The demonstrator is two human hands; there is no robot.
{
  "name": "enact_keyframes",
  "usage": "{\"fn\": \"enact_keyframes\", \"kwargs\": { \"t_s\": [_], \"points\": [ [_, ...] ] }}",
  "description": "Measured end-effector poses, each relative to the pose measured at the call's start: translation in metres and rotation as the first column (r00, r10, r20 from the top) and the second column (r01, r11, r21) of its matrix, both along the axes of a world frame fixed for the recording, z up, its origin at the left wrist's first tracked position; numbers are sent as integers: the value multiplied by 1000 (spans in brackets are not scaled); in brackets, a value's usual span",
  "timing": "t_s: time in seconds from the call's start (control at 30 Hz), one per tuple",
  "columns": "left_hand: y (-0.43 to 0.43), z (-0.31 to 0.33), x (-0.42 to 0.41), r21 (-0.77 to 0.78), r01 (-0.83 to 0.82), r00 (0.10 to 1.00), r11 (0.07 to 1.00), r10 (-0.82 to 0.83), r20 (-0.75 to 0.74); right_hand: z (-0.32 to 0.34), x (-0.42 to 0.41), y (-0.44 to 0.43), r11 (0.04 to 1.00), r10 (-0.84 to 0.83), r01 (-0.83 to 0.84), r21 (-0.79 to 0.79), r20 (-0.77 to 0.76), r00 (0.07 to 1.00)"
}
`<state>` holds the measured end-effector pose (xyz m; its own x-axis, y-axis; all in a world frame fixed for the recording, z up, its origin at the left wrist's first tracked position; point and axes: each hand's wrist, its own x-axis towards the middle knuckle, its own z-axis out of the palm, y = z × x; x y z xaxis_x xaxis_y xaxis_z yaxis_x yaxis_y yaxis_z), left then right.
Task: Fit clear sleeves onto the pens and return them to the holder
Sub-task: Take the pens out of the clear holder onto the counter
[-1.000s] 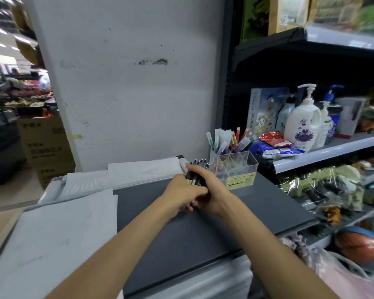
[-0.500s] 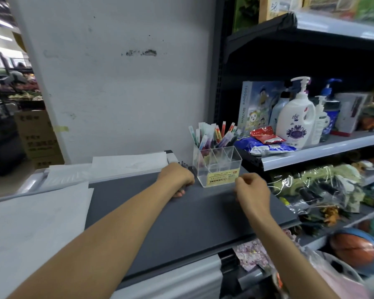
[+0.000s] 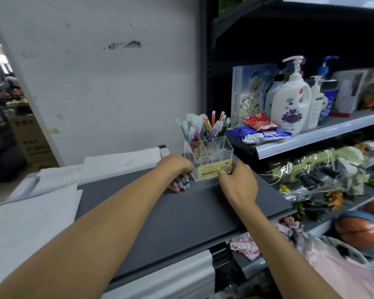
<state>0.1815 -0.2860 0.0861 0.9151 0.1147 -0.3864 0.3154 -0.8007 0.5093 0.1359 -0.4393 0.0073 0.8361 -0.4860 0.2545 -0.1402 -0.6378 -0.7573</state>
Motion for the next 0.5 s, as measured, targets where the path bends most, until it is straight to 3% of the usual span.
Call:
{"fn": "enact_keyframes", "kwargs": {
  "t_s": [0.3,0.43,0.5],
  "points": [
    [12,15,-3,-186,-117,979,976,82,-187,-4,-2,0,1000,12,-12,-7,35,999],
    [20,18,-1,-80,-117,989,990,109,-101,-6,0,-1,1000,17,-18,3,49,999],
    [25,18,-1,-99,-117,990,988,108,-92,-6,0,-3,1000,22,-23,10,58,998]
  ]
}}
